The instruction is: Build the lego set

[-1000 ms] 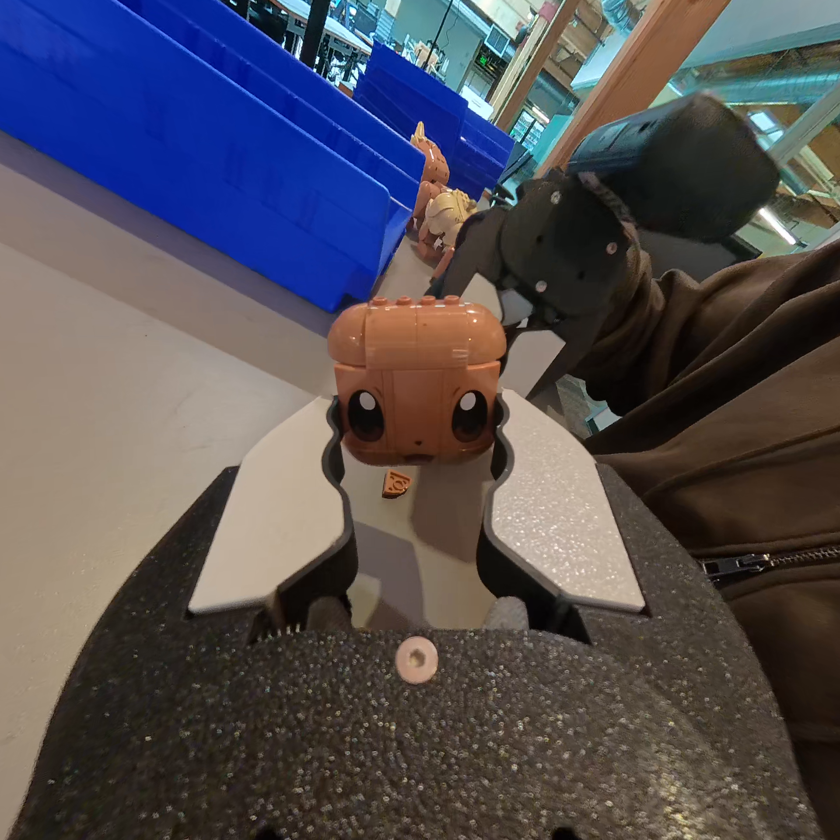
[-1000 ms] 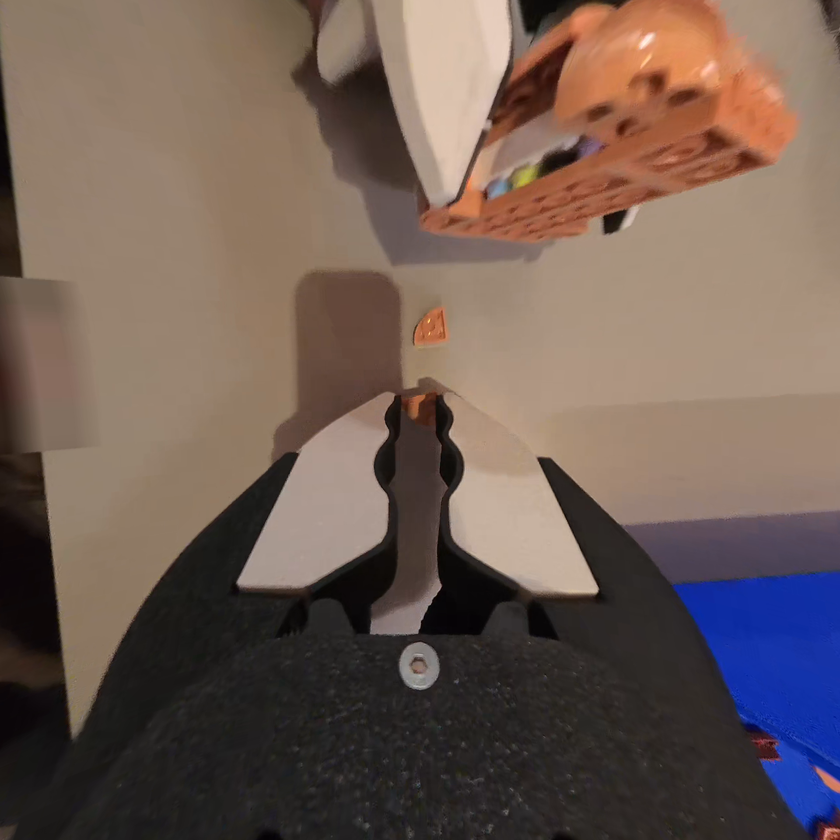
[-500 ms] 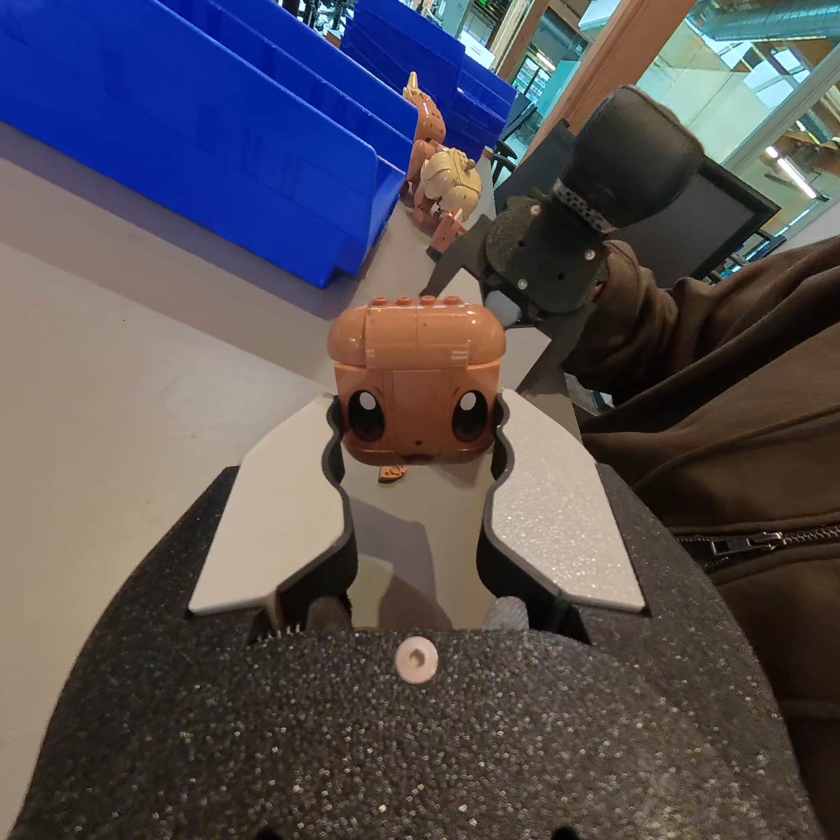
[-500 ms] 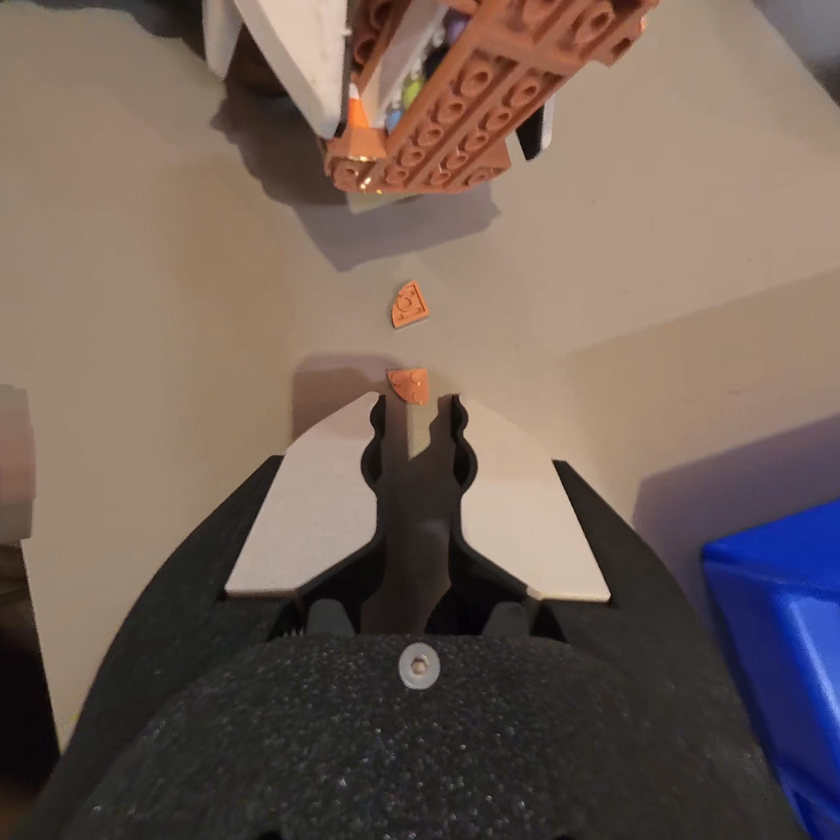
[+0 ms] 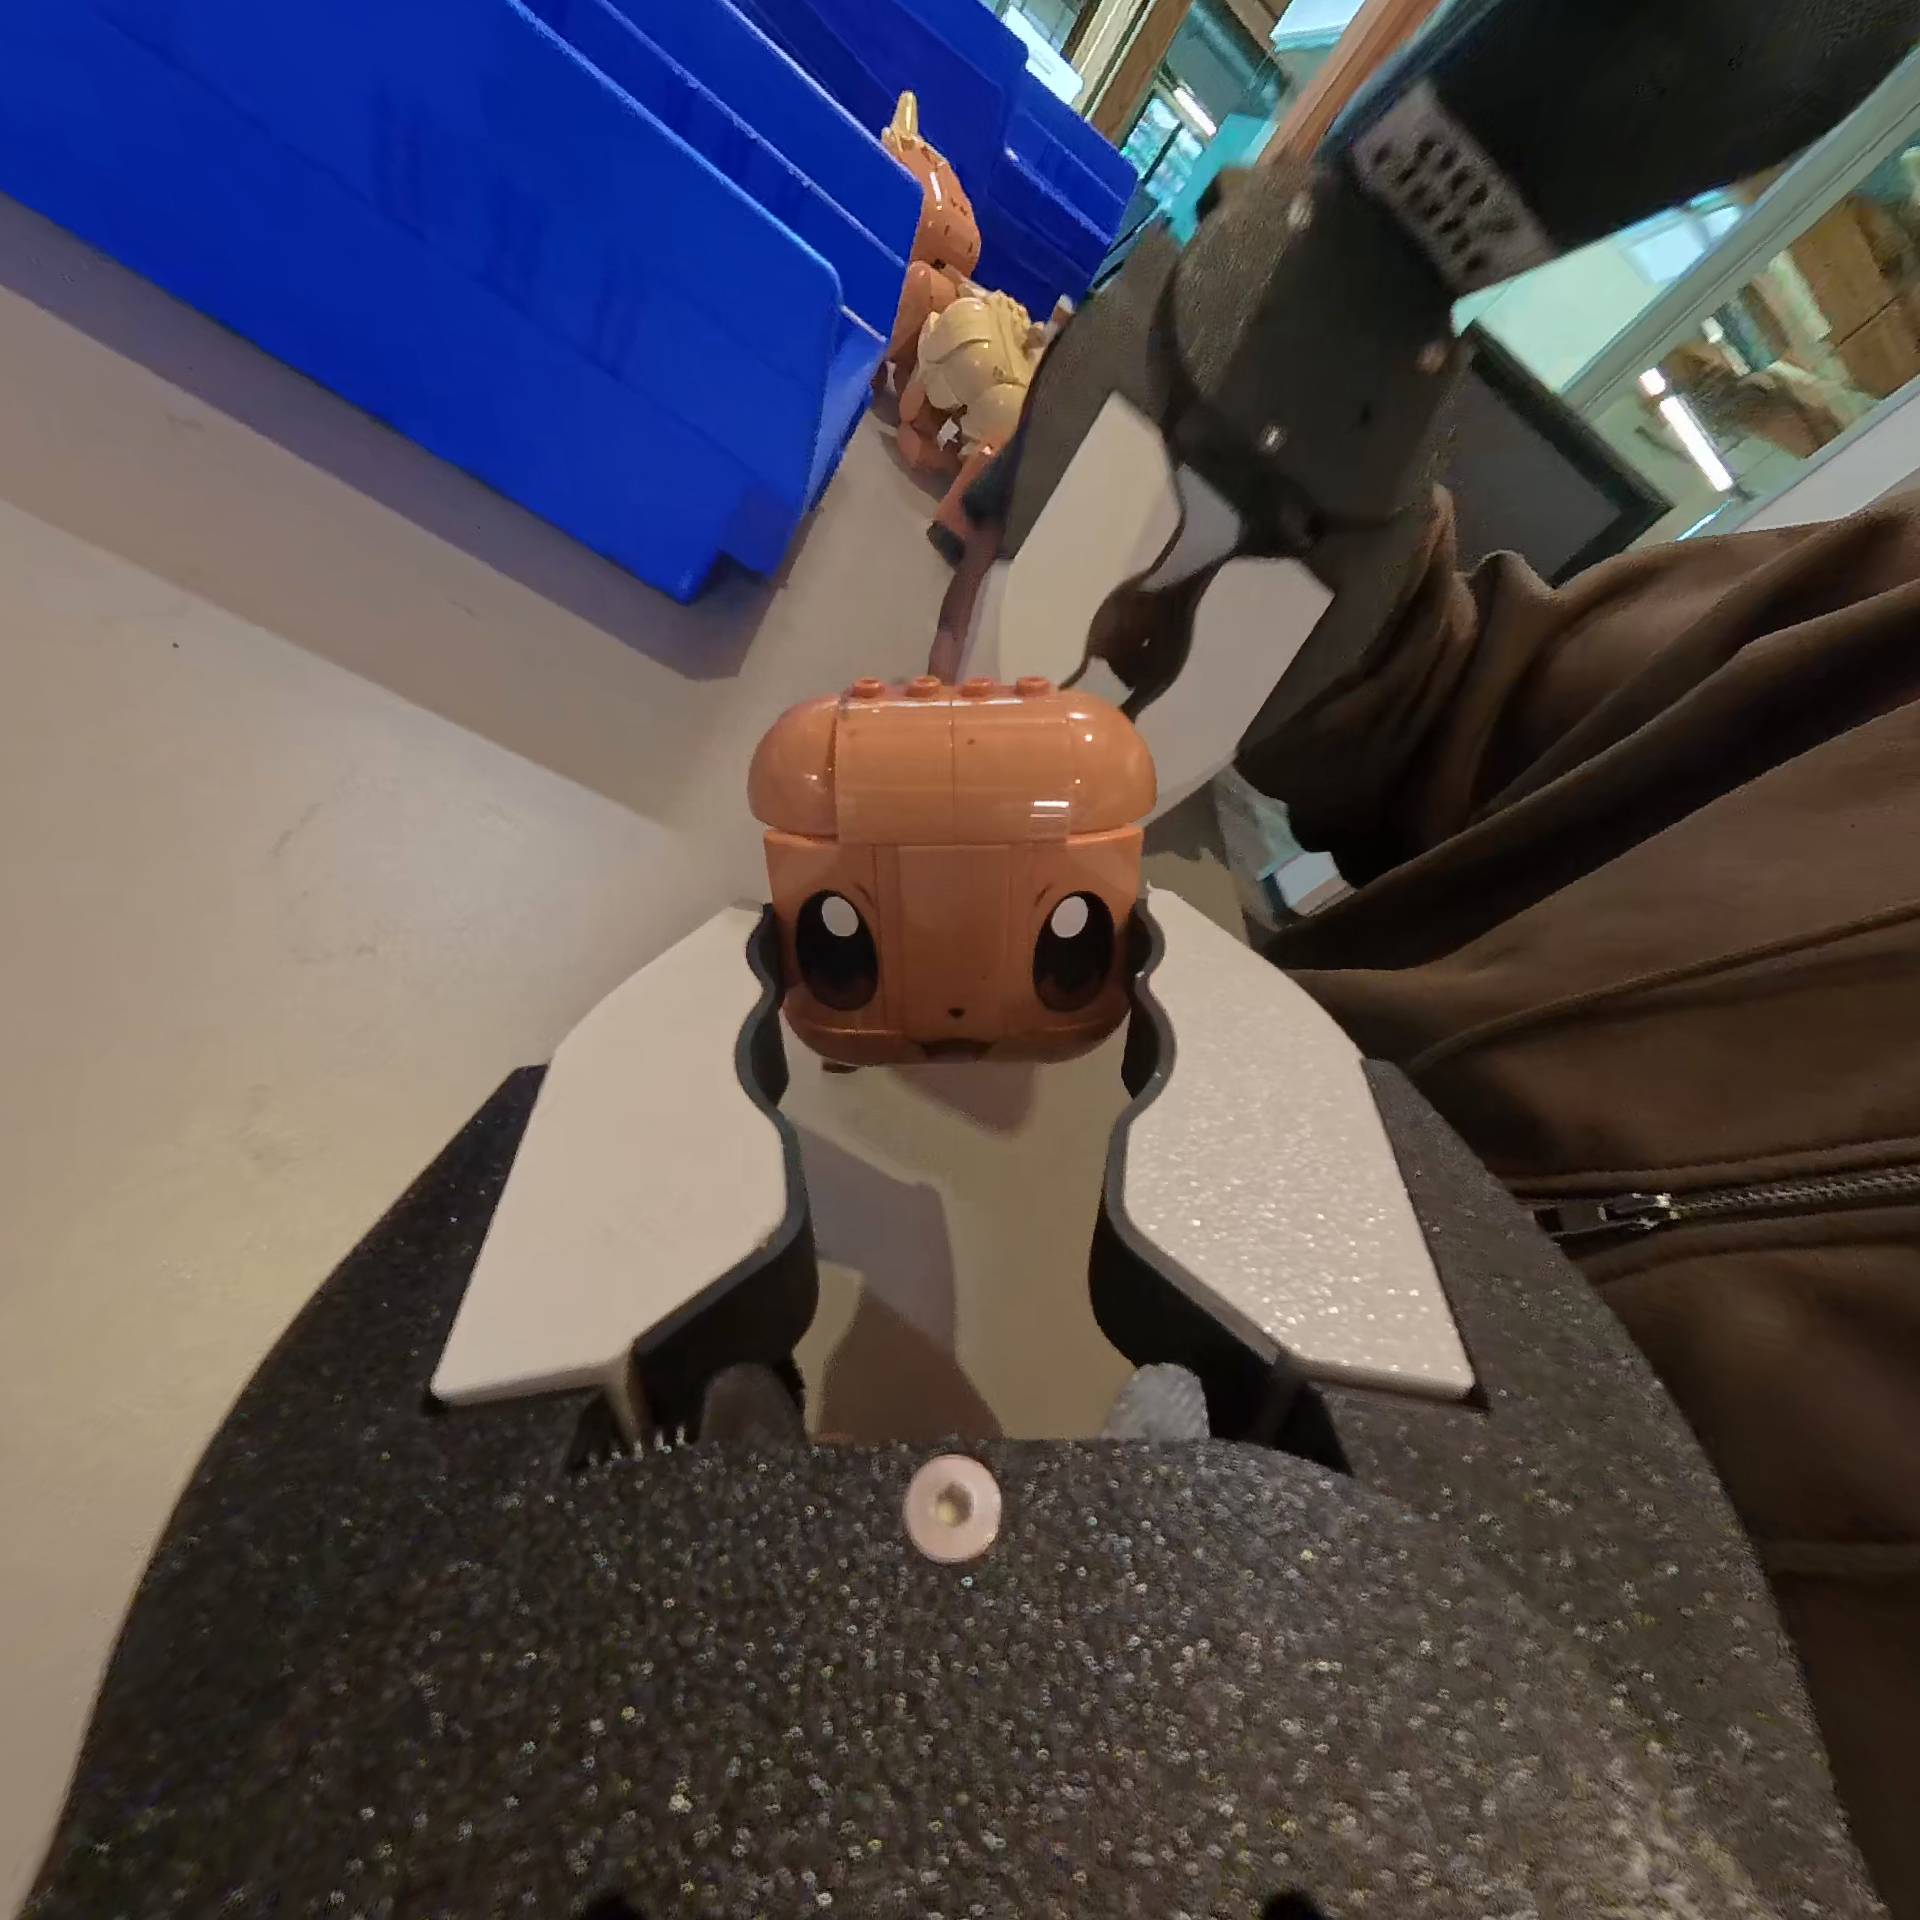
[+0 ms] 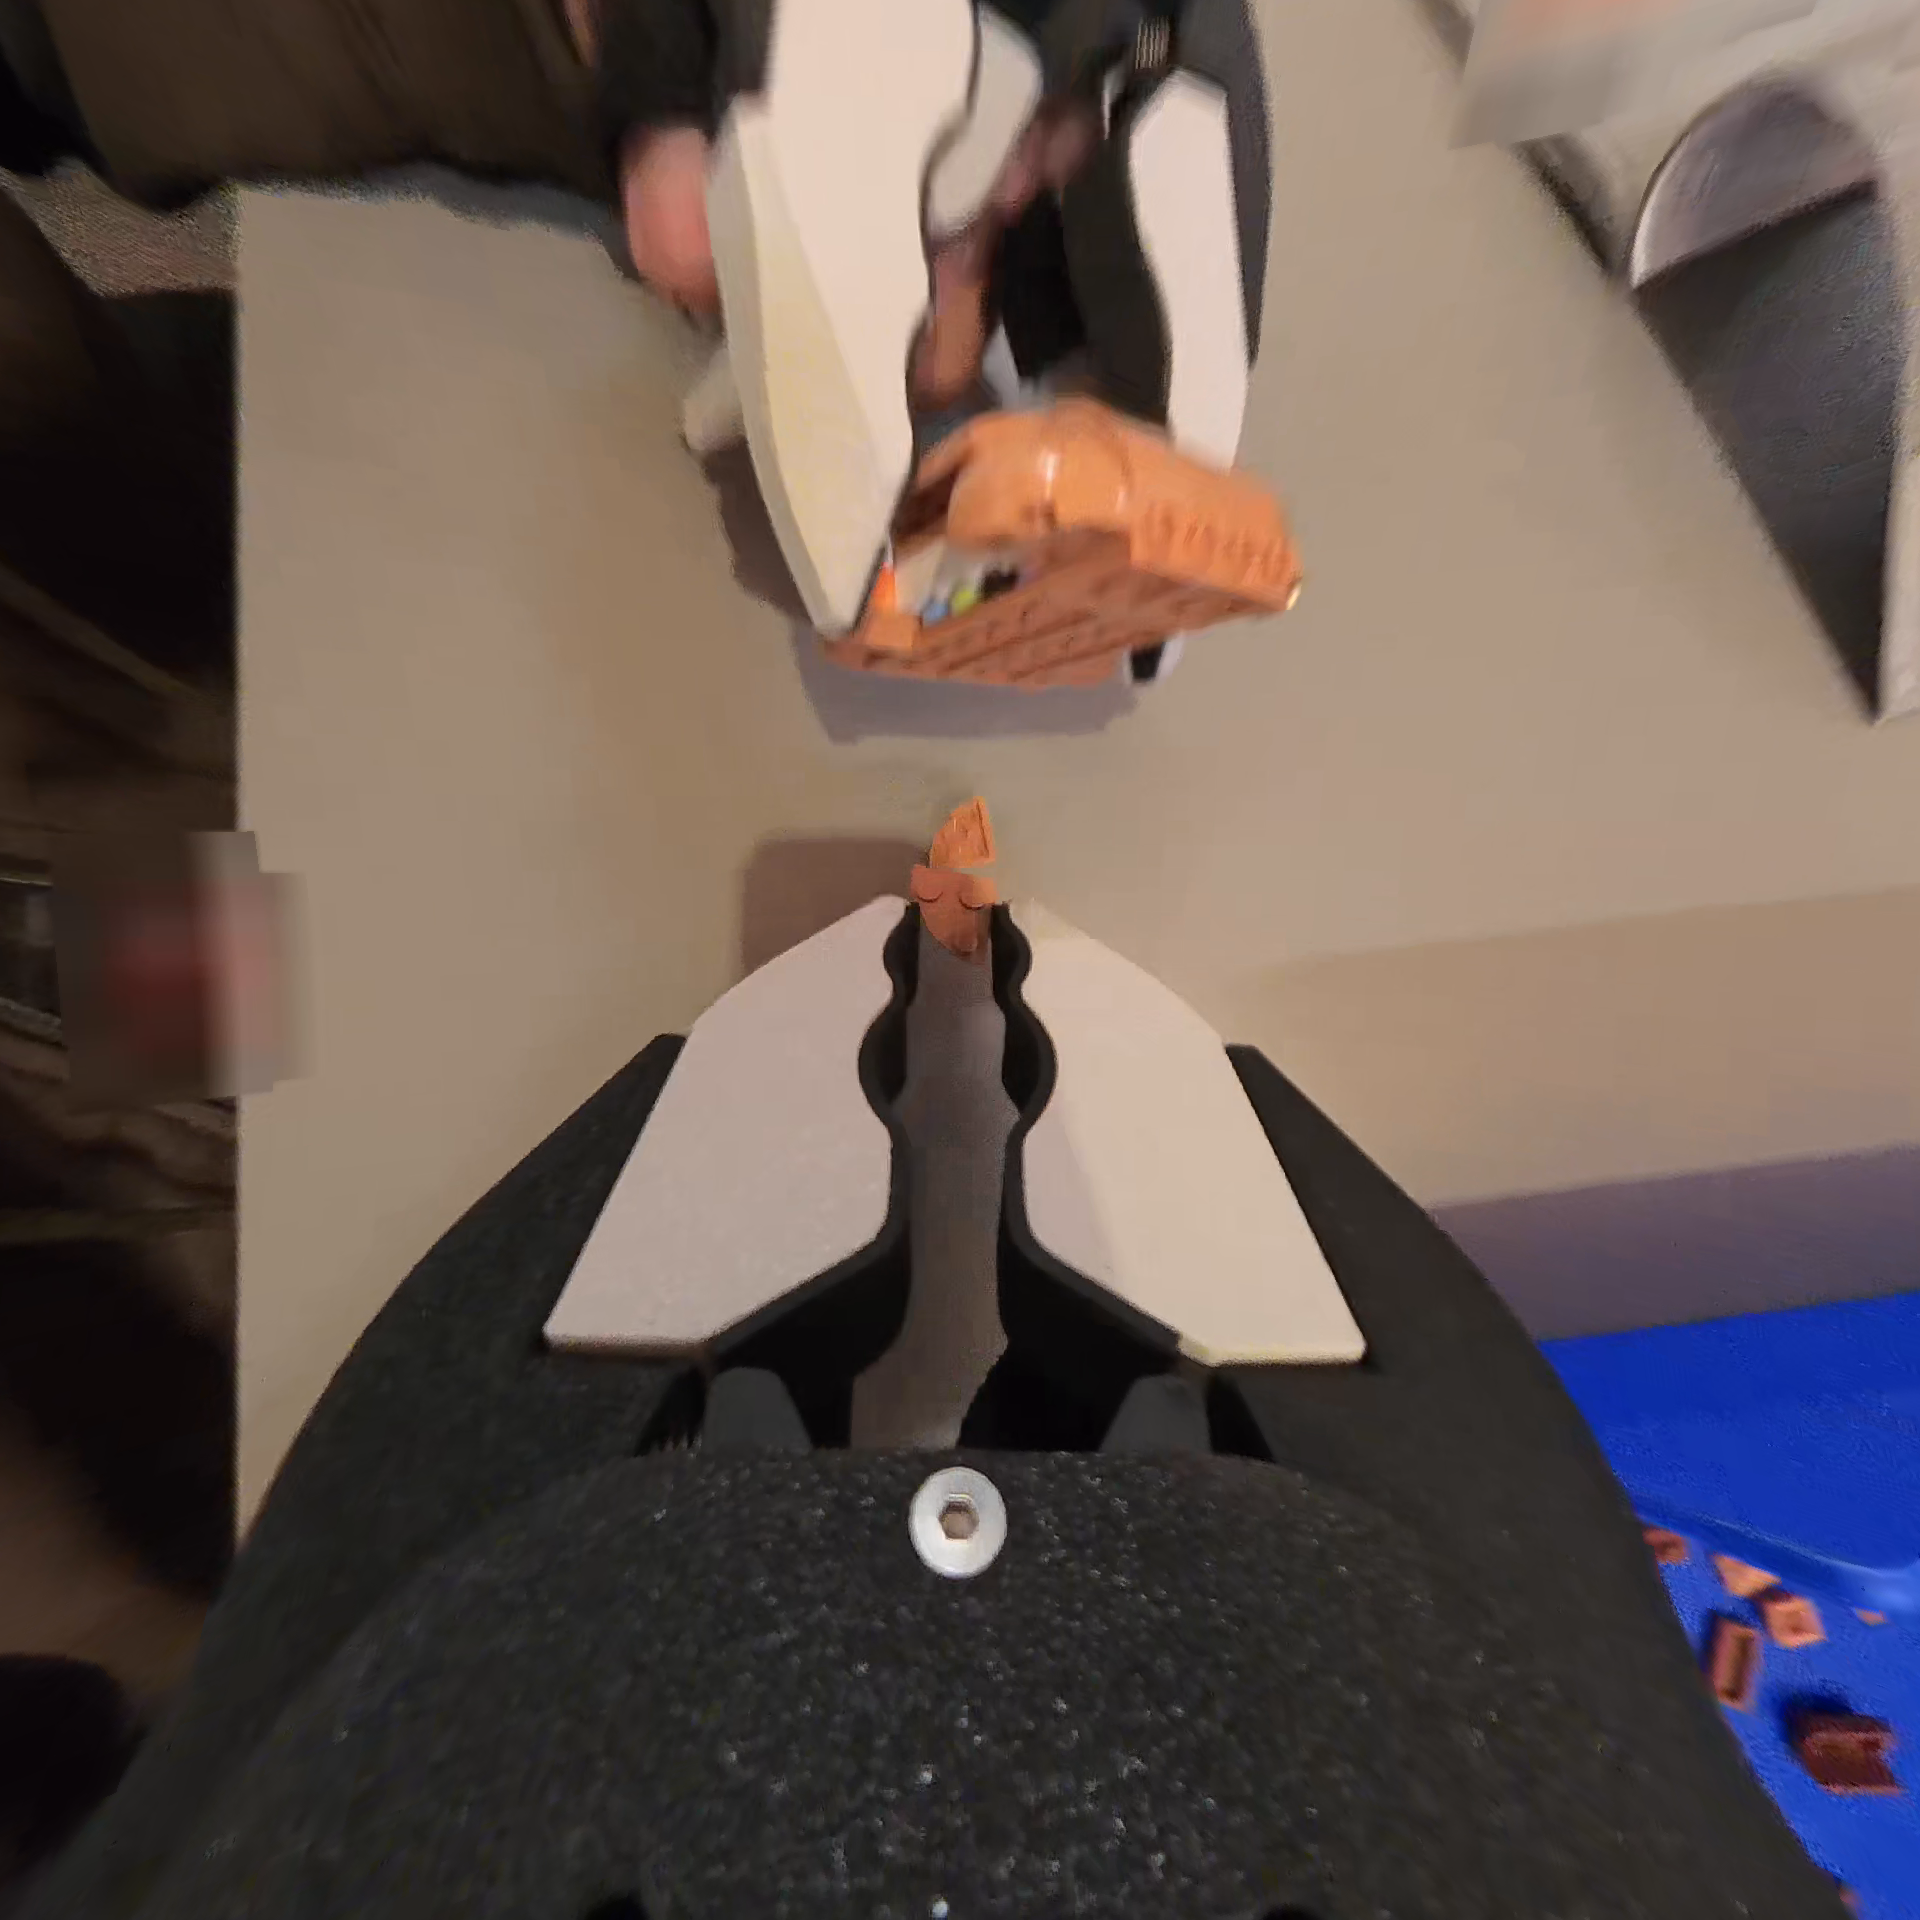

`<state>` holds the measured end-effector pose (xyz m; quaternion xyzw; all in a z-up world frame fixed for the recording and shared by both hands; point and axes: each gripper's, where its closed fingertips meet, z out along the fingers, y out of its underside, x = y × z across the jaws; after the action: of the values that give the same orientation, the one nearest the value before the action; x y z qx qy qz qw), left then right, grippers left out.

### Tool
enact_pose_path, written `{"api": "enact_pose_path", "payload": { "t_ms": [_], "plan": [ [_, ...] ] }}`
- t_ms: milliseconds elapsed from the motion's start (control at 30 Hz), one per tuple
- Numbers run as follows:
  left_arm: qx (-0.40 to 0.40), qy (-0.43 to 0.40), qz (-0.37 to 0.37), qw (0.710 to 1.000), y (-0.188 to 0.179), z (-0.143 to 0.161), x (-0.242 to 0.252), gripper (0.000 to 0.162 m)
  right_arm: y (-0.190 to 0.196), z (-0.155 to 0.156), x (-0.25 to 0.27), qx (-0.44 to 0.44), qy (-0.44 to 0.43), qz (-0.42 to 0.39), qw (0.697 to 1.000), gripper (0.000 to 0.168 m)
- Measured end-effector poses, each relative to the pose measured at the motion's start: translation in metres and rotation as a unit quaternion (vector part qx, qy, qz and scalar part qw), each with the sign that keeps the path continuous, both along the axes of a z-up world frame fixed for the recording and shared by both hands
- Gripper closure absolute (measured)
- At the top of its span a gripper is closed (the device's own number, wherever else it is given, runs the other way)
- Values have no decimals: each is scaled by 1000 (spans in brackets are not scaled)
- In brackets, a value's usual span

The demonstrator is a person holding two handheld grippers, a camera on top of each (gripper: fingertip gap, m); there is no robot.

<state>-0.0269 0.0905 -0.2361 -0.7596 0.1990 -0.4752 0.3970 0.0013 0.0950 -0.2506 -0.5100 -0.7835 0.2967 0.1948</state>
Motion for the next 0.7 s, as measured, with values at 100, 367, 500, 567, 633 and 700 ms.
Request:
{"api": "enact_pose_path", "payload": {
  "t_ms": [100, 367, 500, 567, 633, 700],
  "plan": [
    [-17, -52, -14, 998, -3, 9, 3, 99, -4, 33, -9, 6, 21, 26, 999, 156],
    [-23, -138, -31, 990, -6, 27, 6, 99, -13, 58, -27, 10, 36, 48, 998, 156],
    [-24, -149, -28, 988, -6, 30, 5, 99, -13, 62, -30, 7, 42, 46, 998, 156],
    [-30, -165, -29, 985, -6, 32, 6, 98, -13, 65, -31, 5, 45, 44, 998, 156],
    [-35, -186, -27, 981, -5, 36, 6, 98, -12, 69, -32, 9, 51, 41, 998, 156],
    [-44, -216, -22, 975, -4, 41, 6, 98, -11, 74, -33, 13, 57, 40, 997, 156]
  ]
}}
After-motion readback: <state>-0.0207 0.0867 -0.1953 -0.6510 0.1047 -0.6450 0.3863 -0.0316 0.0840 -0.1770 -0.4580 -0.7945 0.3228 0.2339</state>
